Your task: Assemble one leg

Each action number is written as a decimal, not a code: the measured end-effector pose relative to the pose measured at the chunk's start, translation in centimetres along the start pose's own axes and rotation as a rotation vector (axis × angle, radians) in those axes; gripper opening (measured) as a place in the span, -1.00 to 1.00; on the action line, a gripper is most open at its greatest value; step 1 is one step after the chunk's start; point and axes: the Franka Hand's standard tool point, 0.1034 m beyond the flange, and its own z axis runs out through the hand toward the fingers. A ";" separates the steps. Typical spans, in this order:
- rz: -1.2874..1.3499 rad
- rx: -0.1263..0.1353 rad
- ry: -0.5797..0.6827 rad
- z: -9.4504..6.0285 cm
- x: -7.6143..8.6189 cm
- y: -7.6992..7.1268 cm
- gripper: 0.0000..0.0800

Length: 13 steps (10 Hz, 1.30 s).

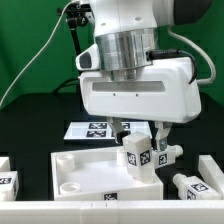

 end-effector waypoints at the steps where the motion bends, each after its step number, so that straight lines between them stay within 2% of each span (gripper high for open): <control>1: -0.095 0.001 0.001 0.0 0.0 0.0 0.60; 4: -0.303 -0.001 0.002 0.0 0.1 0.1 0.62; 8: -0.711 -0.009 0.001 0.1 0.6 0.7 0.62; 13: -1.056 -0.038 0.002 0.0 0.6 0.7 0.62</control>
Offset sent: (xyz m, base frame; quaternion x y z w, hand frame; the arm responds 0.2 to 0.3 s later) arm 0.0000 0.0000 0.0000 0.0000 0.0000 -0.1938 0.9810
